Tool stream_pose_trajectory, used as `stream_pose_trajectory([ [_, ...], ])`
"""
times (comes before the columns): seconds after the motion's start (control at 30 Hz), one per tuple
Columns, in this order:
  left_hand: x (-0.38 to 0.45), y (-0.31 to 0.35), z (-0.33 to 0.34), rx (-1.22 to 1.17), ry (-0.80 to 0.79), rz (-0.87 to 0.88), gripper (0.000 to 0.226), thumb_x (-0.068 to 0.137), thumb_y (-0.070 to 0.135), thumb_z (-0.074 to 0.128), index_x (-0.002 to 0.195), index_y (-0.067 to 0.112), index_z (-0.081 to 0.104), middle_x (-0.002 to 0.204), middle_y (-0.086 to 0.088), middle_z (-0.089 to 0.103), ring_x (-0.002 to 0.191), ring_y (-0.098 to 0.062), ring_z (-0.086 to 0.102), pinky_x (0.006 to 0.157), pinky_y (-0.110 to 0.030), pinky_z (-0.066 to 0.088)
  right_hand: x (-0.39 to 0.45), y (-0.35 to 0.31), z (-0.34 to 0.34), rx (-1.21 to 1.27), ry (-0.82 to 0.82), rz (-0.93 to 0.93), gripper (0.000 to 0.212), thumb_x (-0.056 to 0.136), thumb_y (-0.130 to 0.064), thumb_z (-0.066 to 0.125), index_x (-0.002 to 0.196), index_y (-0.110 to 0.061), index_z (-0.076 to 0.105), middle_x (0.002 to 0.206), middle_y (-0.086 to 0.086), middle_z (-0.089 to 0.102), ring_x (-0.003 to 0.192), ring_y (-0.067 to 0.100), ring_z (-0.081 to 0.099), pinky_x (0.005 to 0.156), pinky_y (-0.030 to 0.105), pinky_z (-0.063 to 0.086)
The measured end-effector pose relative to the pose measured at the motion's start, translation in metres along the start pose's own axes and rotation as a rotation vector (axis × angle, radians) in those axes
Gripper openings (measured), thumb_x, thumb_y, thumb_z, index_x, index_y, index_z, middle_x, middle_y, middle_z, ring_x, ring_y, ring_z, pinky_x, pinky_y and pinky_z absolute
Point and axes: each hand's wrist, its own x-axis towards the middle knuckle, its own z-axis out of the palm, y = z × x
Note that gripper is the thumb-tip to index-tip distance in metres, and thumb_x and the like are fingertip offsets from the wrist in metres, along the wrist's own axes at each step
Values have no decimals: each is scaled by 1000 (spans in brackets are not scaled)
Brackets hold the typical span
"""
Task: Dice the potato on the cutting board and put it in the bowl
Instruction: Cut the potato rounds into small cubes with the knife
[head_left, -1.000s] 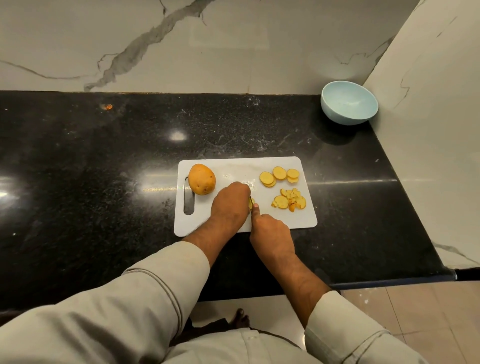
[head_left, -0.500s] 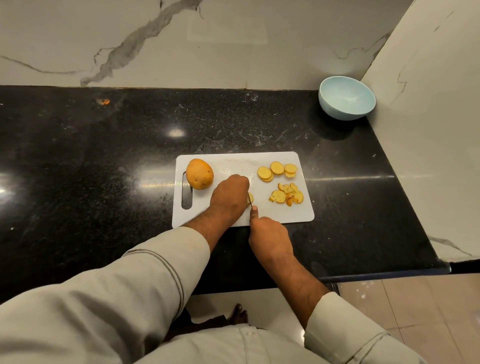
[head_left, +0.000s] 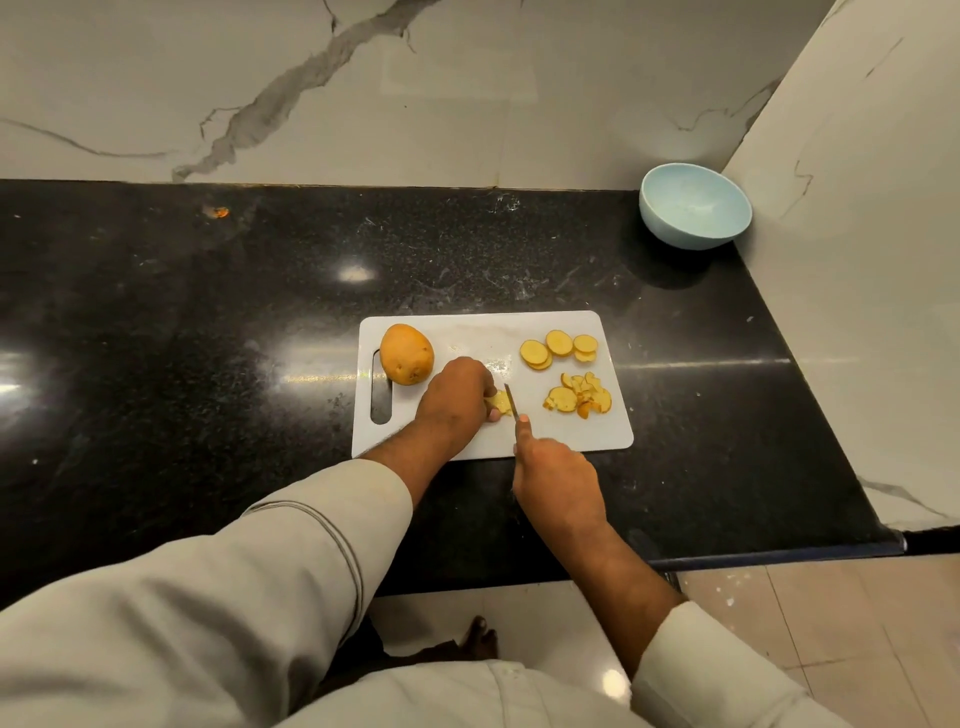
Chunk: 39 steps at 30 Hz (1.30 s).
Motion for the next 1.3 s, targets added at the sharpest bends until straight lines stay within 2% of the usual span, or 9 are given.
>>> stream_pose_trajectory([
  [0.27, 1, 4, -4, 67, -22, 16, 23, 77, 14, 78, 99, 9, 74, 97, -9, 69, 85, -23, 64, 78, -30, 53, 21, -13, 6, -14, -32, -31, 59, 99, -20, 39, 153, -13, 16, 96, 8, 62, 81, 25, 62, 59, 33, 38],
  [0.47, 0, 3, -5, 89, -23, 37, 8, 80, 9, 71, 87, 7, 74, 81, -8, 66, 79, -26, 64, 65, -25, 43, 30, -13, 8, -36, -51, -48, 57, 99, -16, 35, 153, -12, 16, 96, 9, 62, 82, 26, 62, 60, 35, 41],
  [0.57, 0, 2, -5, 97, -24, 53, 7, 80, 7, 68, 84, 7, 74, 75, -7, 61, 78, -27, 64, 63, -25, 41, 33, -15, 8, -50, -69, -56, 57, 98, -14, 37, 152, -11, 18, 96, 9, 62, 82, 26, 62, 59, 33, 39],
  [0.7, 2, 1, -5, 83, -23, 52, 11, 81, 10, 72, 91, 8, 75, 90, -10, 70, 83, -25, 65, 72, -28, 50, 34, -13, 7, -90, -117, -78, 59, 96, -10, 41, 151, -9, 20, 96, 10, 61, 84, 26, 62, 62, 33, 39],
  [0.97, 1, -1, -1, 29, 4, 40, 9, 77, 9, 74, 86, 9, 76, 91, -8, 71, 84, -23, 66, 78, -35, 56, 9, -7, 4, -43, -142, -95, 63, 98, -14, 41, 153, -10, 11, 98, 10, 62, 83, 24, 62, 66, 33, 45],
  [1.13, 0, -7, 3, -22, 31, 46, 23, 81, 13, 74, 104, 7, 73, 102, -9, 69, 92, -24, 64, 81, -31, 51, -19, 5, 7, -39, -189, -99, 62, 100, -18, 41, 153, -15, 11, 103, 7, 61, 84, 19, 61, 71, 32, 51],
  [1.23, -5, -13, 5, -77, 60, 43, 33, 79, 16, 76, 111, 8, 71, 107, -11, 67, 98, -27, 62, 85, -30, 49, -30, 12, 6, -4, -143, -61, 58, 102, -24, 39, 153, -19, 13, 101, 3, 62, 75, 14, 57, 66, 28, 50],
  [1.3, -10, -19, 6, -105, 81, 29, 31, 77, 18, 77, 106, 7, 73, 101, -12, 68, 94, -27, 63, 81, -33, 50, -32, 11, 6, 10, -78, -55, 55, 102, -27, 37, 153, -19, 16, 97, 1, 62, 69, 10, 50, 62, 24, 46],
])
